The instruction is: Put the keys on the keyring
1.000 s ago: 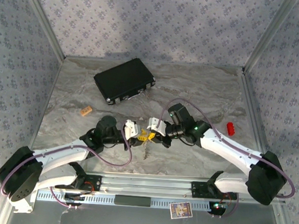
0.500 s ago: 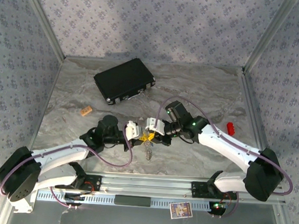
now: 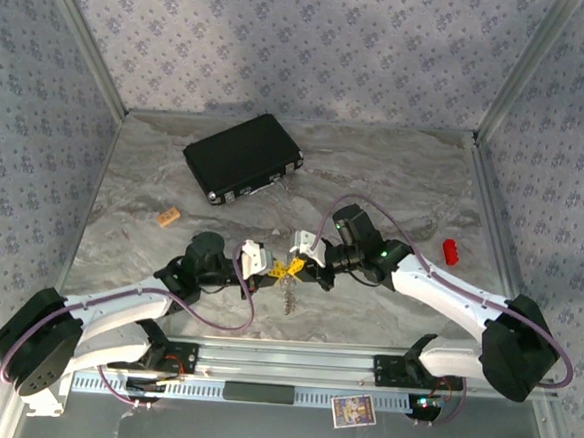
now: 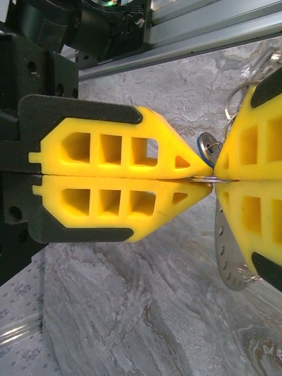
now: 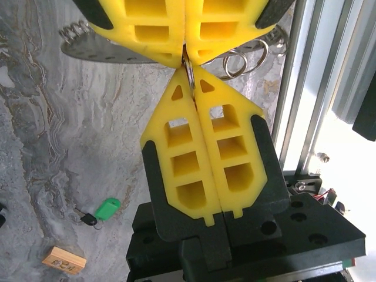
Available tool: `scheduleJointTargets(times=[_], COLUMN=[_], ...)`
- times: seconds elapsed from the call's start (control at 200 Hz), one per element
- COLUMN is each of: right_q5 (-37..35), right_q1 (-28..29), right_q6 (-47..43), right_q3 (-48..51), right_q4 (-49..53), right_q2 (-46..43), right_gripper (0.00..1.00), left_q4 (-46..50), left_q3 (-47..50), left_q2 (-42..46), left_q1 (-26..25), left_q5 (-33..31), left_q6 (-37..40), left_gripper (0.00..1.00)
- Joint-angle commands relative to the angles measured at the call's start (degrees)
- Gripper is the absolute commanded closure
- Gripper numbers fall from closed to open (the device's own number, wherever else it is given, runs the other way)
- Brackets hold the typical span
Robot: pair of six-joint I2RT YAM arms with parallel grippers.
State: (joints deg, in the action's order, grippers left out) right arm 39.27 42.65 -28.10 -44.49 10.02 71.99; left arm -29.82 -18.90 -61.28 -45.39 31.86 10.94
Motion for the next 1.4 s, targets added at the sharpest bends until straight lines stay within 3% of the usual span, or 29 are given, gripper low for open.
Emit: scheduleJointTargets(times=[0.0,0.09,0.31,0.39,0.49,0.6,0.665,0.745,1.054,1.174,1.289,1.394], right_q5=[0.61,-1.27,-5.64,-7.09,-7.56,-5.79,-3.71,-0.74,1.98,1.6,1.78,0.87], right_q1=[-0.07,0.45,2.69,3.65,4.36,3.61,2.26,0.69,-0.03,0.0,0.02,0.09], right_q6=[-1.08,-4.12,-9.78,-11.29,-12.21,-10.19,-7.05,-3.3,2.09,1.99,1.57,-0.44], right_q3=[-2.06,-4.79,-10.89,-13.06,-15.19,-13.91,-10.73,-6.71,-1.74,-1.33,-1.52,-3.2], right_q4=[1.16,7.03,18.49,21.65,23.88,19.97,14.74,8.95,0.46,0.0,0.6,4.04], right_q2=[-0.17,0.12,2.1,3.15,3.88,2.23,0.36,-1.21,-0.3,0.72,0.92,0.73], right_gripper=[1.0,1.0,1.0,1.0,1.0,1.0,0.84,0.75,0.73,0.77,0.98,1.0], left_q4=[-2.37,3.09,11.48,13.57,15.57,15.35,13.28,8.92,-1.18,-2.34,-2.48,-0.85], left_q3=[-1.48,-2.87,-5.6,-6.9,-8.11,-8.05,-7.21,-5.44,-2.11,-2.02,-2.02,-2.47], left_q2=[1.45,2.16,1.88,1.26,0.98,1.29,1.67,2.03,1.34,0.72,0.54,1.02], left_q1=[-0.4,-0.36,-0.39,-0.34,-0.37,-0.38,-0.34,-0.4,-0.4,-0.35,-0.39,-0.4], left_q5=[0.29,-1.16,-1.44,-0.53,0.78,1.7,2.09,2.43,3.72,4.3,3.46,1.17], left_q6=[-0.58,1.1,4.75,5.94,7.28,7.74,7.07,5.2,0.93,0.42,0.23,0.19], left_gripper=[0.77,0.73,0.79,0.83,0.96,1.0,1.0,1.0,1.0,1.0,1.0,0.74])
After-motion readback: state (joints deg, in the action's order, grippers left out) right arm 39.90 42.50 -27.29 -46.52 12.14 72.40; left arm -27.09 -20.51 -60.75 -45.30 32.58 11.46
